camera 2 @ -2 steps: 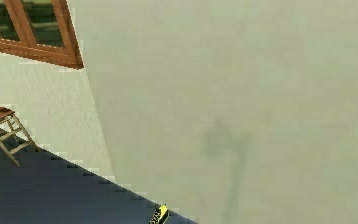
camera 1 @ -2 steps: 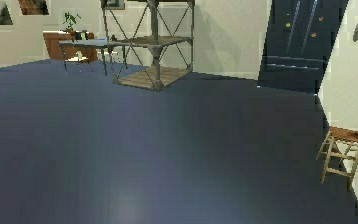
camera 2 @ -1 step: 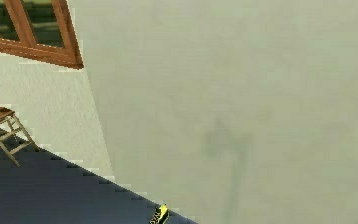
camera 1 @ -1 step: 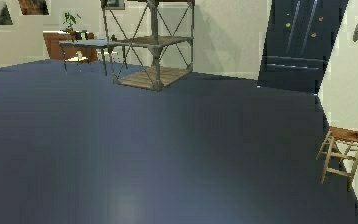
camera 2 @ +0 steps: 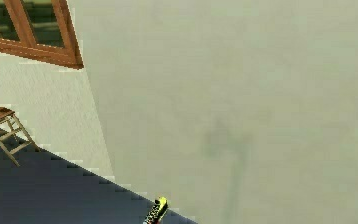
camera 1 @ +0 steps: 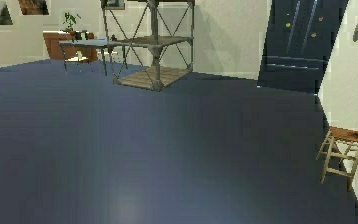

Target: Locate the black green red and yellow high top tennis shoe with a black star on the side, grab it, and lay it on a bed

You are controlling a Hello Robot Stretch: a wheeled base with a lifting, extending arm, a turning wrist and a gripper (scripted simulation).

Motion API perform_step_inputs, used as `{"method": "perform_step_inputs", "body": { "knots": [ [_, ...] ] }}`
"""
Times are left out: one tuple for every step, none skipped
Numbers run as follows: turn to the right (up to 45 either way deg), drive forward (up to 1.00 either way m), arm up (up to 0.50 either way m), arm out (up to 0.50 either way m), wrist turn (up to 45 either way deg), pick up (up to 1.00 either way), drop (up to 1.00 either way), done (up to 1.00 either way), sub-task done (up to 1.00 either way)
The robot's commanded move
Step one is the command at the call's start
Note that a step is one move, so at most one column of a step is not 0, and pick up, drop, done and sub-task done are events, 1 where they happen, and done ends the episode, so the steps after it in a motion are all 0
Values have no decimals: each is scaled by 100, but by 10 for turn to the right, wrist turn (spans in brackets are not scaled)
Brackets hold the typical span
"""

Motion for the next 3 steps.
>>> {"method": "perform_step_inputs", "body": {
  "knots": [
    [0, 0, 50, 0, 0, 0, 0, 0, 0],
    [0, 0, 48, 0, 0, 0, 0, 0, 0],
    [0, 0, 0, 0, -450, 0, 0, 0, 0]
  ]
}}
